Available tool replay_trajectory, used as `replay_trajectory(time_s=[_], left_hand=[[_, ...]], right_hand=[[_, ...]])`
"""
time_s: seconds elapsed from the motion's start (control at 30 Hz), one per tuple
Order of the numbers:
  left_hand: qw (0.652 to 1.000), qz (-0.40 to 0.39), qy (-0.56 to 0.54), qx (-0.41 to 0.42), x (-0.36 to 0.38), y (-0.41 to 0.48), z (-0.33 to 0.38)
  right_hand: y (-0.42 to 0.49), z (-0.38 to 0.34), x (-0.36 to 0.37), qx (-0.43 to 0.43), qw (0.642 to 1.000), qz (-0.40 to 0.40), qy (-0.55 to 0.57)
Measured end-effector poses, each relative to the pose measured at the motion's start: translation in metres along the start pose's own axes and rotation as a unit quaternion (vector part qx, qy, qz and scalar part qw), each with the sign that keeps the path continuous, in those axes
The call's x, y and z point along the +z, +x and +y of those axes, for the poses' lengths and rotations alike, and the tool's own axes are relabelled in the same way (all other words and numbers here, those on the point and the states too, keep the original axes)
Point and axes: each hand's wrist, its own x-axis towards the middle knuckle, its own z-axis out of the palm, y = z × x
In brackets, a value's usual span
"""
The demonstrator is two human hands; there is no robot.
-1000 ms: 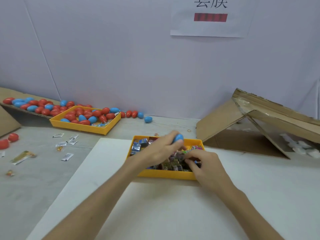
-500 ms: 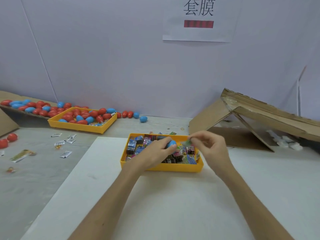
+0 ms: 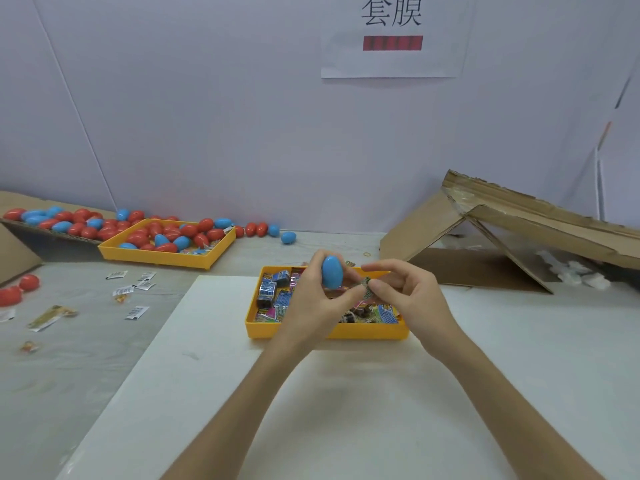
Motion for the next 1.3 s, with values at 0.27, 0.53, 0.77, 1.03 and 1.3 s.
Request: replay_trajectory(time_s=[0.27,0.53,0.77,1.03,1.3], left_hand=[[0.998,0.065,0.015,0.012,-0.005,-0.004,-0.006],[0.994,0.084,-0.049,-0.043,-0.003,-0.006,-0.006],[0.992,0.116,-0.039,-0.042,-0.002,-0.006,-0.005],[0.994,0.098,-0.048,-0.022,-0.004,-0.008,-0.003],[0.984,0.014,-0.155,-0.084,-0.005,-0.008,-0.004]], right_hand=[[-0.005,-0.004,0.006,0.01,0.998,-0.053,0.015],[-0.006,-0.007,0.009,0.025,0.998,-0.06,-0.023],[-0.005,-0.005,0.011,0.014,0.999,-0.009,-0.048],[-0.009,0.0,0.018,-0.067,0.976,0.027,-0.207],[-0.008,0.0,0.017,-0.07,0.972,0.025,-0.225]])
